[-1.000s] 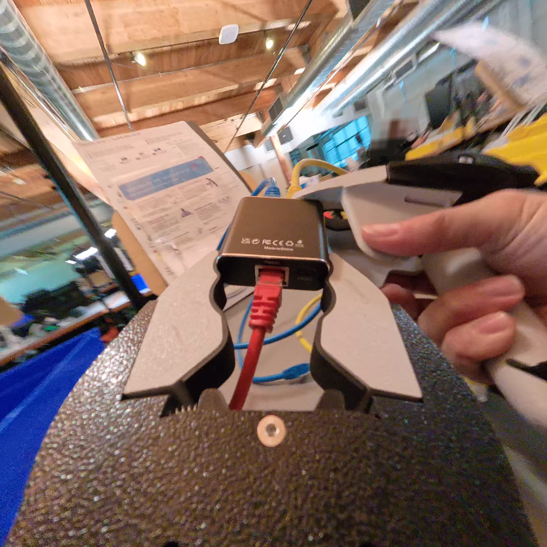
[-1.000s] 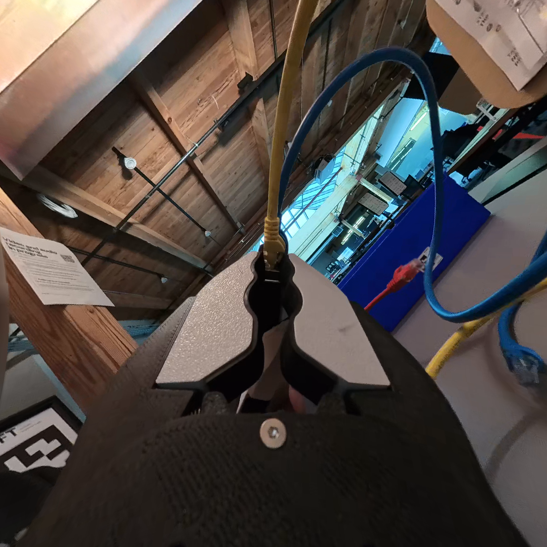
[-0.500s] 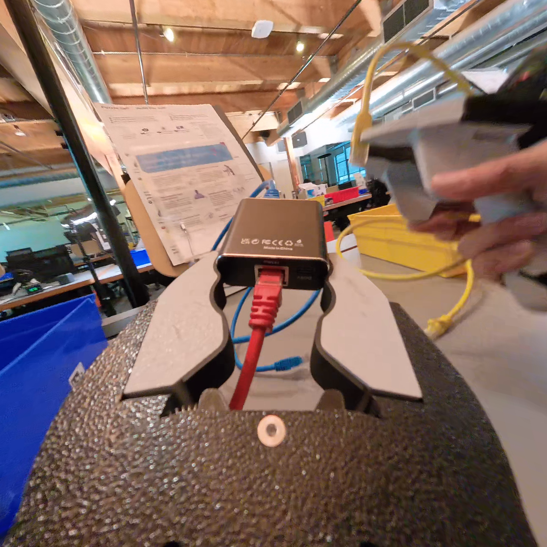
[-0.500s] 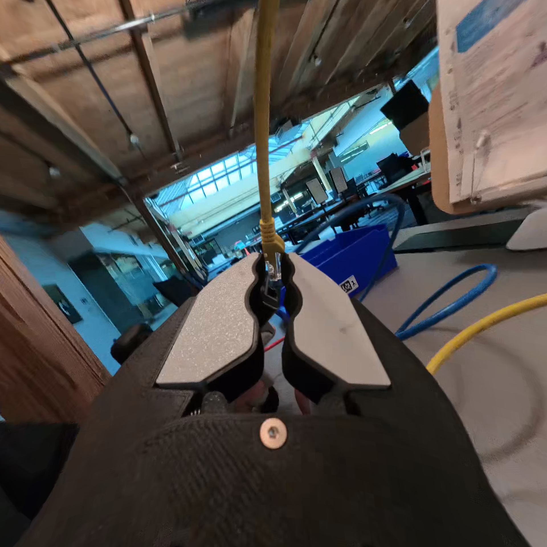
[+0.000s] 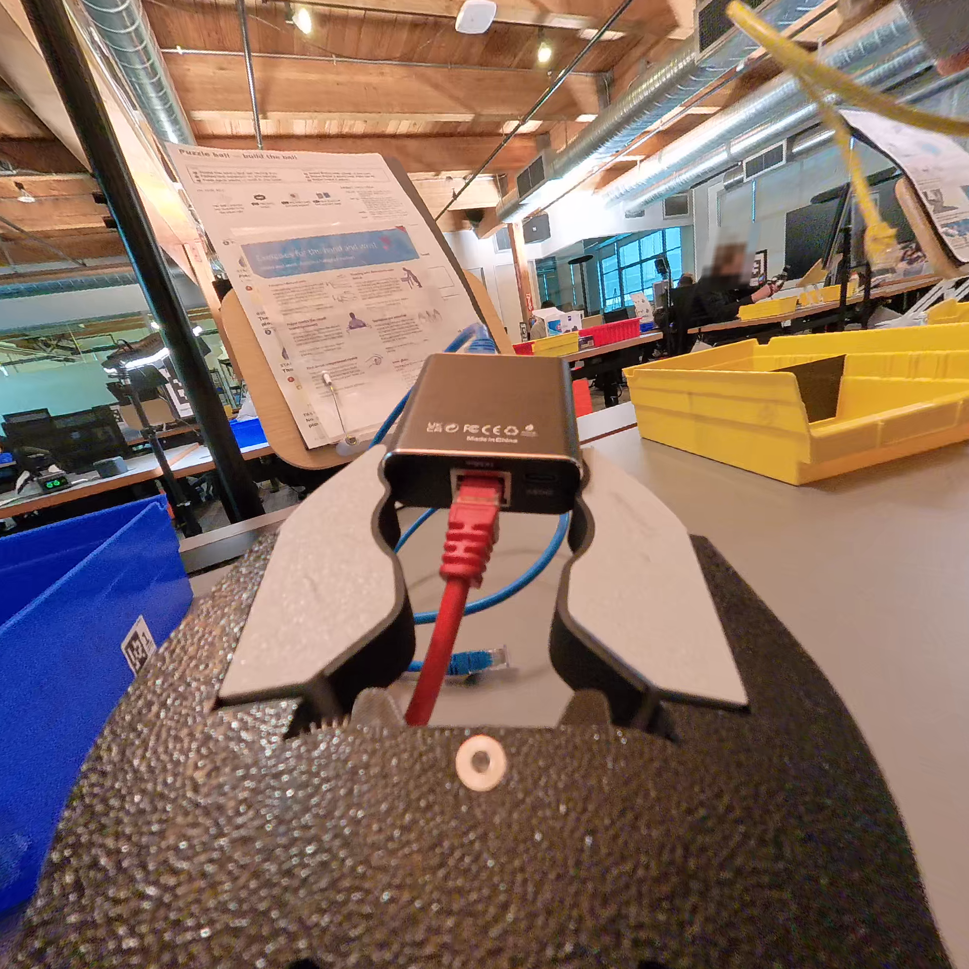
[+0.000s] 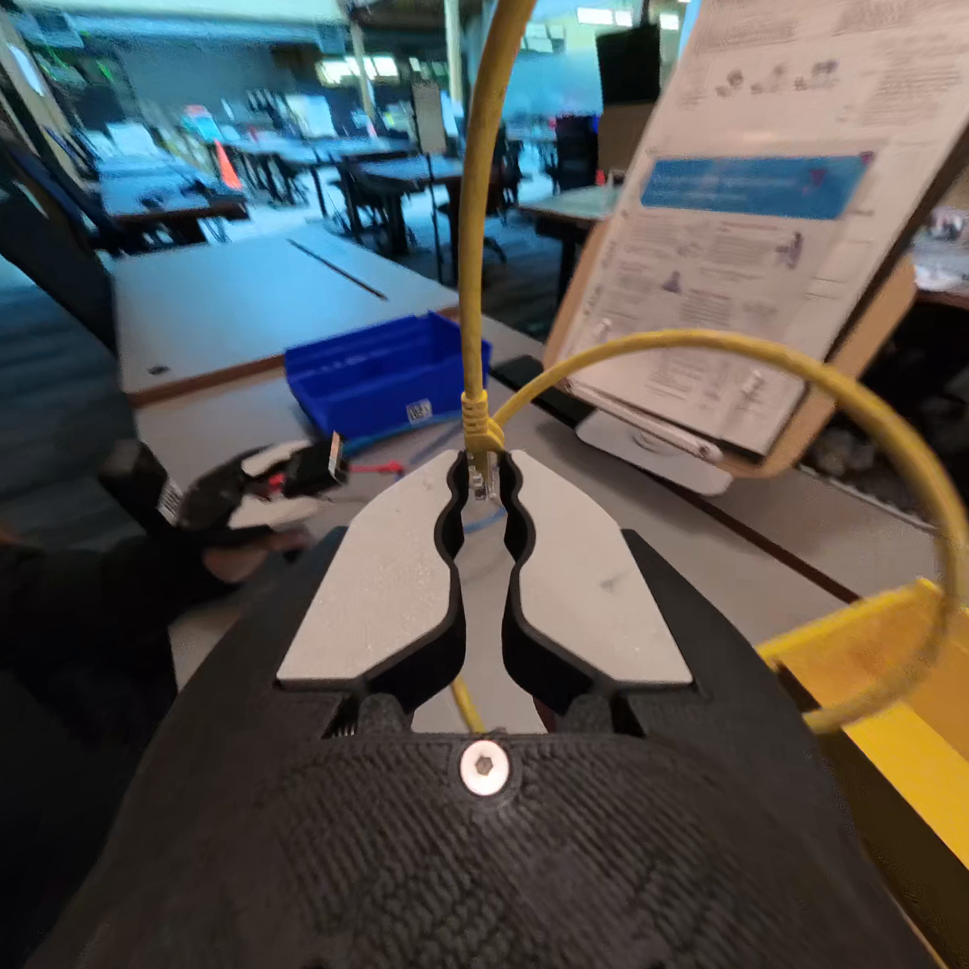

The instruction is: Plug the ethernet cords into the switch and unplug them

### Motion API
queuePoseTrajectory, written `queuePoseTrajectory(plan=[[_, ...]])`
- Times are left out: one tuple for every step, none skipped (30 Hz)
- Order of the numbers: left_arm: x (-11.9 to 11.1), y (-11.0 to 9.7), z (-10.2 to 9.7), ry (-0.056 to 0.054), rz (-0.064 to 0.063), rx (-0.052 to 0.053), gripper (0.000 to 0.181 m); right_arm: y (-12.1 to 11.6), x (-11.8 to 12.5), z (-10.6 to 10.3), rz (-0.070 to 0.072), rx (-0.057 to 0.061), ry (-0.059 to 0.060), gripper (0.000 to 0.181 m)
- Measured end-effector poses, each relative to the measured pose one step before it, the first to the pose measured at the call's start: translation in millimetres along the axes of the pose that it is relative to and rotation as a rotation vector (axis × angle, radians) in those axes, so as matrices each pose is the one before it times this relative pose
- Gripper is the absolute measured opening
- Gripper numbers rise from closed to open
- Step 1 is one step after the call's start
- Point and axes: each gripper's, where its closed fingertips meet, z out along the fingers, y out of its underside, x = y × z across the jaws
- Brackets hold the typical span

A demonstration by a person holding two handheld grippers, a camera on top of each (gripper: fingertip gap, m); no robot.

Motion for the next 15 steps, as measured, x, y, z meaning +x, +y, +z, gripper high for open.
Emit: queuePoseTrajectory(plan=[[0.18,0.66,0.17,0.0029,-0.0049,-0.0027,0.062,7.95,15.95,-7.04,0.0011,-0.0610,0.0381,0.012],[0.52,0.78,0.34,0.0052,-0.0081,-0.0030,0.062,6.56,19.04,-6.62,0.0024,-0.0366,0.0639,0.012],[0.18,0.57,0.32,0.0029,-0.0079,-0.0023,0.062,7.41,15.71,-4.81,0.0084,-0.0352,0.0437,0.012],[-0.12,0.53,0.34,0.0005,-0.0052,-0.0016,0.062,10.92,13.19,-2.71,0.0084,-0.0570,0.0277,0.013],[0.18,0.40,0.36,0.0015,-0.0036,-0.0018,0.062,9.77,14.83,-1.21,-0.0024,-0.0416,0.0454,0.013],[0.46,0.41,0.35,0.0038,-0.0035,-0.0018,0.062,8.69,10.72,0.65,0.0026,-0.0249,0.0240,0.013],[0.85,0.38,0.37,0.0050,-0.0024,-0.0013,0.062,11.97,6.31,2.89,0.0188,-0.0483,-0.0058,0.012],[0.73,0.20,0.42,0.0039,-0.0003,-0.0009,0.062,11.86,9.08,3.96,0.0071,-0.0458,0.0195,0.013],[0.69,-0.07,0.22,0.0023,0.0016,0.0002,0.062,10.49,8.11,5.07,0.0011,-0.0336,0.0186,0.013],[0.87,-0.02,0.22,0.0038,0.0019,0.0006,0.062,9.35,2.98,6.30,0.0087,-0.0271,-0.0128,0.013],[1.24,0.21,0.41,0.0071,-0.0002,-0.0011,0.062,8.50,2.69,7.10,0.0126,-0.0227,-0.0122,0.013],[1.39,0.39,0.53,0.0076,-0.0013,-0.0022,0.062,6.95,4.53,7.40,0.0048,-0.0123,0.0091,0.014],[1.10,0.29,0.47,0.0056,0.0002,-0.0017,0.062,5.85,1.44,7.90,0.0021,-0.0097,-0.0099,0.013],[0.87,0.22,0.40,0.0038,0.0017,-0.0015,0.062,5.04,3.11,7.99,0.0008,-0.0072,0.0029,0.013],[0.80,0.33,0.35,0.0041,0.0017,-0.0022,0.062,3.15,4.37,7.80,0.0012,0.0058,0.0163,0.013]])
